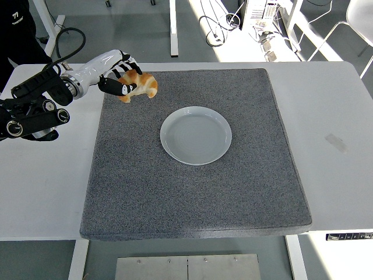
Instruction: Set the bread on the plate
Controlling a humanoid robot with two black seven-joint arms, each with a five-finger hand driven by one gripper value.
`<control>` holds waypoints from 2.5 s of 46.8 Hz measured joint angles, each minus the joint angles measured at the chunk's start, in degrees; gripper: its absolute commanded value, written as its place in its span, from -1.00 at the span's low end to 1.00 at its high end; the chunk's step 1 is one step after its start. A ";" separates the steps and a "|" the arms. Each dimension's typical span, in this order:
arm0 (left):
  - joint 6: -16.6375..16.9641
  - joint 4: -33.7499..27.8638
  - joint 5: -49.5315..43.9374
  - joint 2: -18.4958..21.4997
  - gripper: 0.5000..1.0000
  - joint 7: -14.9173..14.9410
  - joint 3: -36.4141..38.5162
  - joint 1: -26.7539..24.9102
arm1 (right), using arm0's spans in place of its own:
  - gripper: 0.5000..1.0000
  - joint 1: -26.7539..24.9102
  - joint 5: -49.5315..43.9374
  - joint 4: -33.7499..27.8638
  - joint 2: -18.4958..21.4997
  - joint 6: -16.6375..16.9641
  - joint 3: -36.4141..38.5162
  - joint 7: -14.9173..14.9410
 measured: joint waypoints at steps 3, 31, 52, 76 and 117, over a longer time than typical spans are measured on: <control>-0.09 -0.01 0.25 0.00 -1.00 0.00 -0.06 -0.90 | 1.00 -0.01 0.00 0.00 0.00 0.00 0.00 0.00; -0.17 -0.10 2.31 -6.86 -1.00 0.07 -2.10 -0.64 | 1.00 0.04 -0.01 0.00 0.00 0.00 0.00 0.01; -0.12 4.23 2.34 -15.47 -1.00 0.07 -2.25 2.56 | 1.00 0.00 0.00 0.00 0.00 0.00 0.00 0.00; -0.13 9.12 2.55 -19.79 -1.00 -0.06 -1.21 7.40 | 1.00 0.01 -0.01 0.00 0.00 0.00 0.00 0.01; -0.06 9.50 2.47 -20.31 0.48 -0.36 -1.56 8.45 | 1.00 -0.02 -0.01 0.00 0.00 0.00 0.00 -0.01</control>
